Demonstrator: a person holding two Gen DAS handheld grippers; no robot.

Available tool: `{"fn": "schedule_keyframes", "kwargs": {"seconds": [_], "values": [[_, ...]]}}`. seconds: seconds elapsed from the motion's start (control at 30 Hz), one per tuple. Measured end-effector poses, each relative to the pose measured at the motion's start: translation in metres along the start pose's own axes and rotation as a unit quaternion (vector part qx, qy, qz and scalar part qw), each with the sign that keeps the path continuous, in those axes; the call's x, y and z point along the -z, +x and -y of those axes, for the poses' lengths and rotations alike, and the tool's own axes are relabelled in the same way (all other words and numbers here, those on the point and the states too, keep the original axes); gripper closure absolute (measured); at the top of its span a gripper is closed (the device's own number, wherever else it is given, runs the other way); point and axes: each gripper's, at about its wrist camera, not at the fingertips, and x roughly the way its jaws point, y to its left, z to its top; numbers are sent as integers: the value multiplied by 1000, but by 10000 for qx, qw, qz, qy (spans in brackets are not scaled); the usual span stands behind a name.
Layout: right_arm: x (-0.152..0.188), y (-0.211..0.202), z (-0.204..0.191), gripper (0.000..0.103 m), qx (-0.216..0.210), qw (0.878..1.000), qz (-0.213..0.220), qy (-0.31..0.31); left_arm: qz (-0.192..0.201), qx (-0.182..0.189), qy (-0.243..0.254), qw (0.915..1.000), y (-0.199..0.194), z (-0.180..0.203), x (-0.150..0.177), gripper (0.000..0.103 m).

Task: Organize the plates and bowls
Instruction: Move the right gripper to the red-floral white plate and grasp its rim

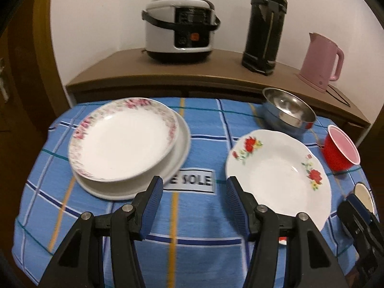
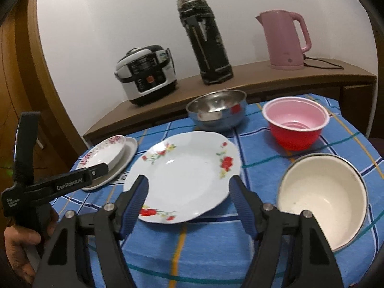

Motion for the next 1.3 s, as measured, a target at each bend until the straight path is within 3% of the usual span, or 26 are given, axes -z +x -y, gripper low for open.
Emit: {"fn": "schedule_keyframes", "kwargs": {"seconds": [0.1, 0.33, 0.63, 0.73, 1.07, 1.3], "values": [[-5, 7, 7, 41, 38, 9999, -95, 102, -109, 94, 1, 9999, 7, 8, -1, 46], [-16, 21, 22, 41, 239, 9990, -235, 300, -256, 176, -19, 9995, 19, 18, -4, 46], [-26, 39, 20, 41, 376, 9986, -369, 79, -393, 221, -8, 9990, 34, 27, -7, 46], [-28, 44, 21, 49, 366, 9984, -425, 51, -427, 203, -89, 9988, 37, 25, -8, 46], [-38, 58, 26, 50, 410, 9978, -512, 92, -461, 241, -268, 9983, 46, 21, -12, 46], [-43, 72, 12, 50, 544, 9961, -655, -228, -620, 515, -330, 9962, 49, 23, -11, 46]]}}
